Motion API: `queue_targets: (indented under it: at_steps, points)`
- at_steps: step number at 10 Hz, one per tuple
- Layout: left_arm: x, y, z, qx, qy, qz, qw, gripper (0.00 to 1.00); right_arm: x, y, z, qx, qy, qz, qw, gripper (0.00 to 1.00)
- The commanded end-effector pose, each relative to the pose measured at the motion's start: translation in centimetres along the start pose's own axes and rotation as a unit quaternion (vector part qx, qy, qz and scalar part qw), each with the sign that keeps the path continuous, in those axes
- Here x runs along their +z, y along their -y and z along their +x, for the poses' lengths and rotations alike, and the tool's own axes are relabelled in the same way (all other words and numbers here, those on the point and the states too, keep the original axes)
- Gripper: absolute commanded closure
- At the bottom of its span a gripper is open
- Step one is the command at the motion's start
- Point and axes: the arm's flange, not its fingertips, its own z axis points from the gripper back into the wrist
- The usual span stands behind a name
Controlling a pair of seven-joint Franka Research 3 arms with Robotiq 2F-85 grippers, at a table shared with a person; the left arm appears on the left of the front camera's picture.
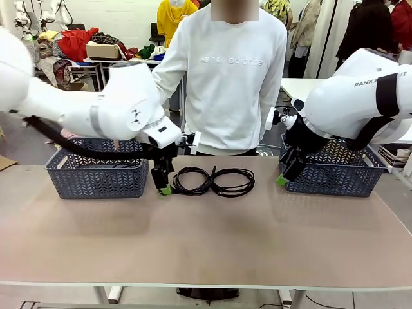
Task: Organize the cables according to human instructions.
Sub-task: Pick up a bundle of cables and place it in the basket indicated by the human.
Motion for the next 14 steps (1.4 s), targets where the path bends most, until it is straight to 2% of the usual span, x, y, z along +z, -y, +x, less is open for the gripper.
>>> queue_targets:
  at_steps: [1,3,6,14]
  points:
    - [-1.0,-3.3,1.9,-0.005,-0.037,-0.009,0.999,0.00,0.0,-0.1,0.1,0.002,0.001,0.000,1.000,0.00]
    - [-2.8,-5.5,3.0,0.006,-0.061,-0.015,0.998,0.00,0.0,-0.1,0.1,0.002,0.001,0.000,1.000,0.00]
    - [-4.8,-7.2,3.9,0.017,-0.065,-0.023,0.997,0.00,0.0,-0.1,0.1,0.002,0.001,0.000,1.000,0.00]
    - [-5.3,-7.1,3.9,0.011,-0.053,-0.026,0.998,0.00,0.0,-0.1,0.1,0.002,0.001,0.000,1.000,0.00]
